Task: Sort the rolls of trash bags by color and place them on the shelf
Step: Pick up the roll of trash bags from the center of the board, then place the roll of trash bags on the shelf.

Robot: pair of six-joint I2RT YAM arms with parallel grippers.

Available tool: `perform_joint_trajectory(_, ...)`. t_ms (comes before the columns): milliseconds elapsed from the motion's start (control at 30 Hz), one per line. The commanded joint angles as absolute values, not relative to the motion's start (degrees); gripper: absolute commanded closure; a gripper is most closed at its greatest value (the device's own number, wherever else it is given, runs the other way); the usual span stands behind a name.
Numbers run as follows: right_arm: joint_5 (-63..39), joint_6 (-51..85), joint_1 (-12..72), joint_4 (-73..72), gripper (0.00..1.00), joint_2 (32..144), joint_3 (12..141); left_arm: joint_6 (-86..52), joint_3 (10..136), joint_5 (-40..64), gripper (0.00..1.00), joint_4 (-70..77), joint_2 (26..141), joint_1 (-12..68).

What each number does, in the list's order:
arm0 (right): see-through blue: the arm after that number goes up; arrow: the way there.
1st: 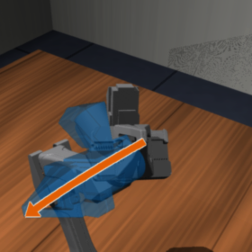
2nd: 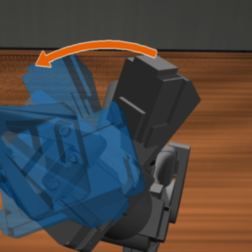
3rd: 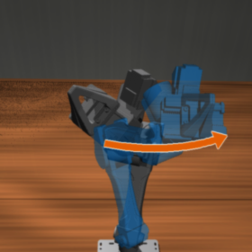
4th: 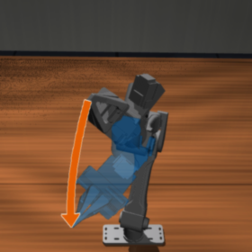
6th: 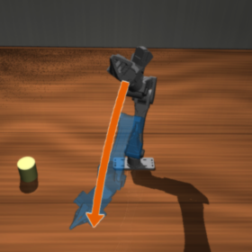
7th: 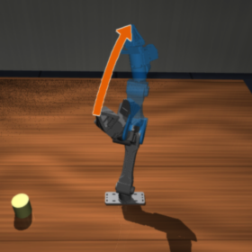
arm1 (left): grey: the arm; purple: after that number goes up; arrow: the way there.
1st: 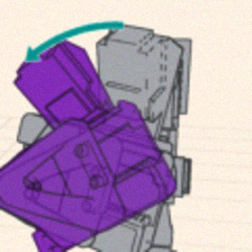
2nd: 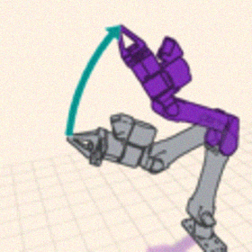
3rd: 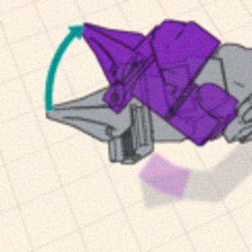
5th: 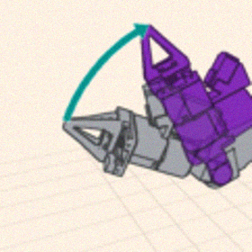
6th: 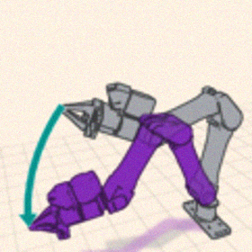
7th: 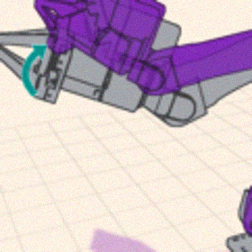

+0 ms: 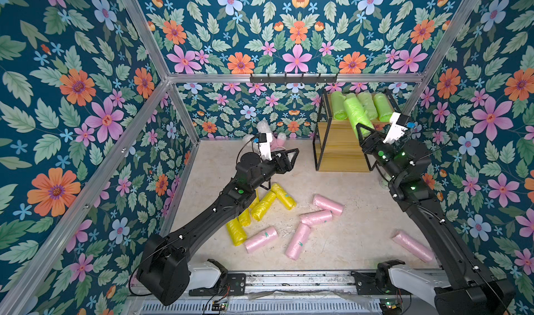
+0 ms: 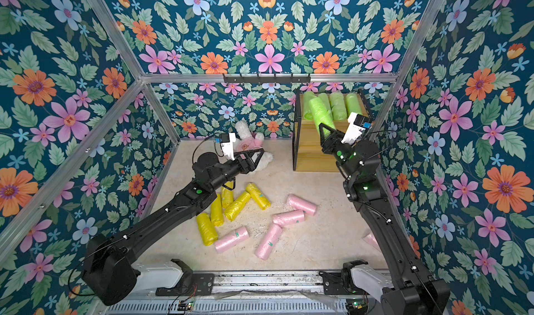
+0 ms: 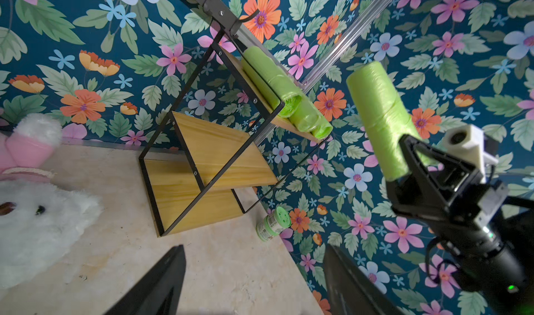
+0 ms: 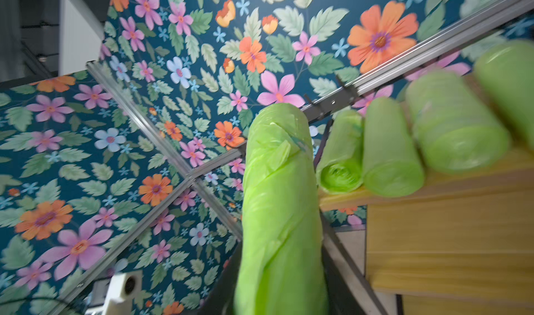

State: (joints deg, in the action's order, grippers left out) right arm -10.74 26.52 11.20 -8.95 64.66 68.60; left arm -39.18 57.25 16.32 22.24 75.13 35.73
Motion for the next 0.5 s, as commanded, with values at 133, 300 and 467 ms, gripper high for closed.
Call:
perform_joint_trajectory(133, -5.6, 18.9, 2.2, 5.2, 0.66, 70.9, 81.6, -35.9, 58.3, 18.8, 0.2, 19.7, 75.6, 35.8)
perform_joint_trajectory(300, -3.6, 16.3, -2.3, 9.7, 0.66, 76.3, 89.1, -35.4, 59.6, 20.2, 0.21, 18.7, 76.6, 35.8)
perform_joint_trajectory(467, -1.3, 13.3, -4.2, 14.1, 0.66, 82.7, 96.5, -35.3, 60.1, 20.8, 0.21, 18.1, 77.0, 35.8)
